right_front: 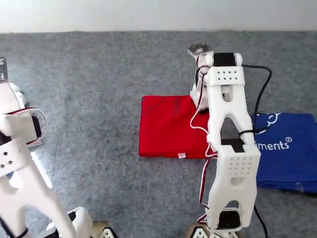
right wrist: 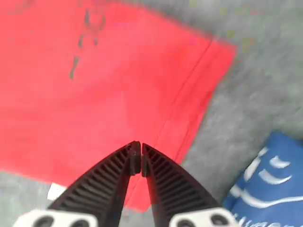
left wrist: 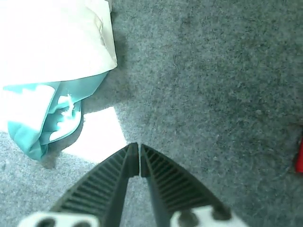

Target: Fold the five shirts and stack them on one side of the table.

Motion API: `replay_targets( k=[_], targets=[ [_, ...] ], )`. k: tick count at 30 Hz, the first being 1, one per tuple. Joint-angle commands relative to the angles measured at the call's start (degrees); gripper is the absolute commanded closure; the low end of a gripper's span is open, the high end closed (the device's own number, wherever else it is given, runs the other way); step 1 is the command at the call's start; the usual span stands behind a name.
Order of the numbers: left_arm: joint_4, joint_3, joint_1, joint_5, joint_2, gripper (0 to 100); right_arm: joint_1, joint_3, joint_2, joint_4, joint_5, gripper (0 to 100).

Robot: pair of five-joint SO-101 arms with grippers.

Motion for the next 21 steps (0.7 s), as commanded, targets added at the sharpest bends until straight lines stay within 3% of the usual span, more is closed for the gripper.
replay_targets(
  k=[1,7,16,18,21],
  targets=[
    [0.6,-0.3,-0.2,-0.4,-1.3,99,0.7,13.2,-5.2,2.4,-0.8,99.0],
    [0.6,-0.3,-0.2,-0.5,-1.2,99,0.9,24.4,-3.5,-4.0,-0.7,99.0],
    [0.6,-0.3,-0.2,-0.5,-0.9,99,-2.1,15.0,-17.1,-0.6,-1.4,98.8],
    [0.6,-0.3,-0.2,-0.5,-0.9,99,-2.2,14.2,-18.2,-2.1,-4.5,95.0],
    [0.6,-0.3,-0.2,-0.5,-0.9,99,-1.8,14.5,-17.2,-3.8,-11.3,78.1]
  ],
)
